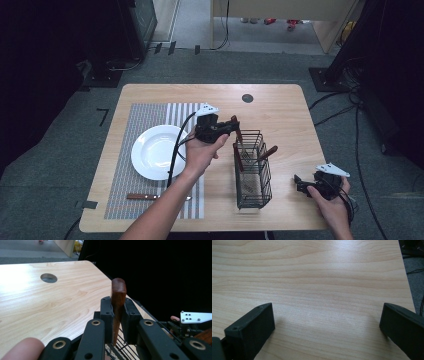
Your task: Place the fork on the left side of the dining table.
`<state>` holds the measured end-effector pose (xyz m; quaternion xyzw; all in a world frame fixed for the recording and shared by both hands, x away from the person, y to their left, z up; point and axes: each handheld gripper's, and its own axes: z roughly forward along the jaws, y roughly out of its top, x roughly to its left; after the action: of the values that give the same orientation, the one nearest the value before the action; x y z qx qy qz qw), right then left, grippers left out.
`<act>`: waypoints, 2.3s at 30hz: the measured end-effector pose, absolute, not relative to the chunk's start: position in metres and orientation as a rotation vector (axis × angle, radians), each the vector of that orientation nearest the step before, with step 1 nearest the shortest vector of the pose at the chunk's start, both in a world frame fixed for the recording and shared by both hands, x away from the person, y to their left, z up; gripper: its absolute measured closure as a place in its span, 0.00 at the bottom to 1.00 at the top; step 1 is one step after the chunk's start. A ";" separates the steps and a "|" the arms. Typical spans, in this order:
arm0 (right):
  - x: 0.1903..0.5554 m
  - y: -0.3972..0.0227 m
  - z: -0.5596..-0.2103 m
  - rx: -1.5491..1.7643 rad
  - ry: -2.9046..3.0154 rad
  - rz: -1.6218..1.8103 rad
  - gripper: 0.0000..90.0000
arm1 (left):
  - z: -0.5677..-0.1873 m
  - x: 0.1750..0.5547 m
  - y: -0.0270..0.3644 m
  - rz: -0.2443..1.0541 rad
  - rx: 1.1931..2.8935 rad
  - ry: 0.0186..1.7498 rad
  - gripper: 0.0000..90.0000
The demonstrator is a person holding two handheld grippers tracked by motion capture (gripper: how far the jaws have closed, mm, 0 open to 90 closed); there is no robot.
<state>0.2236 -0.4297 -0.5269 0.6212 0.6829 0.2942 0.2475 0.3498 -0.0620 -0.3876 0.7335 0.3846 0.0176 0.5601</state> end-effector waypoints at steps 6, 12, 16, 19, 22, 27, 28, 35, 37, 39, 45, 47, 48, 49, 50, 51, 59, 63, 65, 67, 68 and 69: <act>0.224 -0.430 -0.527 1.693 1.862 0.802 0.00 | -0.382 0.345 -0.059 0.074 1.699 0.885 0.92; 0.224 -0.430 -0.527 1.693 1.862 0.802 0.00 | -0.371 0.340 -0.052 0.081 1.653 0.865 0.92; 0.224 -0.430 -0.527 1.693 1.862 0.802 0.00 | -0.360 0.339 -0.041 0.067 1.595 0.856 0.92; 0.224 -0.430 -0.527 1.693 1.862 0.802 0.00 | -0.346 0.337 -0.028 0.084 1.564 0.842 0.92; 0.224 -0.430 -0.527 1.693 1.862 0.802 0.00 | -0.341 0.337 -0.021 0.091 1.546 0.838 0.92; 0.224 -0.430 -0.527 1.692 1.864 0.803 0.00 | -0.332 0.337 -0.004 0.074 1.494 0.842 0.92; 0.224 -0.430 -0.527 1.692 1.863 0.804 0.00 | -0.330 0.337 -0.001 0.075 1.481 0.841 0.92; 0.224 -0.430 -0.527 1.691 1.864 0.803 0.00 | -0.318 0.336 0.021 0.093 1.415 0.846 0.92; 0.224 -0.430 -0.527 1.692 1.864 0.804 0.00 | -0.316 0.338 0.031 0.112 1.388 0.864 0.92; 0.224 -0.430 -0.527 1.692 1.864 0.804 0.00 | -0.316 0.341 0.037 0.115 1.375 0.879 0.92; 0.224 -0.430 -0.527 1.692 1.864 0.803 0.00 | -0.322 0.352 0.057 0.162 1.319 0.944 0.92; 0.224 -0.430 -0.527 1.691 1.865 0.803 0.00 | -0.327 0.358 0.064 0.156 1.285 0.969 0.92; 0.224 -0.430 -0.527 1.691 1.865 0.803 0.00 | -0.327 0.358 0.064 0.156 1.285 0.969 0.92; 0.224 -0.430 -0.527 1.692 1.864 0.803 0.00 | -0.331 0.362 0.070 0.147 1.268 0.989 0.92; 0.224 -0.430 -0.527 1.692 1.865 0.803 0.00 | -0.335 0.365 0.073 0.140 1.247 1.005 0.92; 0.224 -0.430 -0.527 1.691 1.865 0.803 0.00 | -0.341 0.369 0.080 0.132 1.223 1.025 0.92; 0.224 -0.430 -0.527 1.689 1.865 0.803 0.00 | -0.364 0.384 0.100 0.148 1.149 1.100 0.92; 0.224 -0.430 -0.527 1.689 1.865 0.803 0.00 | -0.378 0.391 0.111 0.157 1.112 1.149 0.91; 0.224 -0.430 -0.527 1.689 1.865 0.803 0.00 | -0.388 0.396 0.119 0.149 1.091 1.183 0.91; 0.224 -0.430 -0.527 1.689 1.865 0.803 0.00 | -0.391 0.398 0.122 0.140 1.078 1.196 0.91; 0.224 -0.430 -0.527 1.689 1.865 0.803 0.00 | -0.397 0.401 0.128 0.139 1.059 1.217 0.91; 0.224 -0.430 -0.527 1.689 1.865 0.803 0.00 | -0.400 0.402 0.131 0.147 1.048 1.230 0.91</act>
<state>0.2239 -0.4299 -0.5269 0.6196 0.6841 0.2945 0.2475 0.4020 0.1308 -0.3996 0.4683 0.5498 0.0659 0.6886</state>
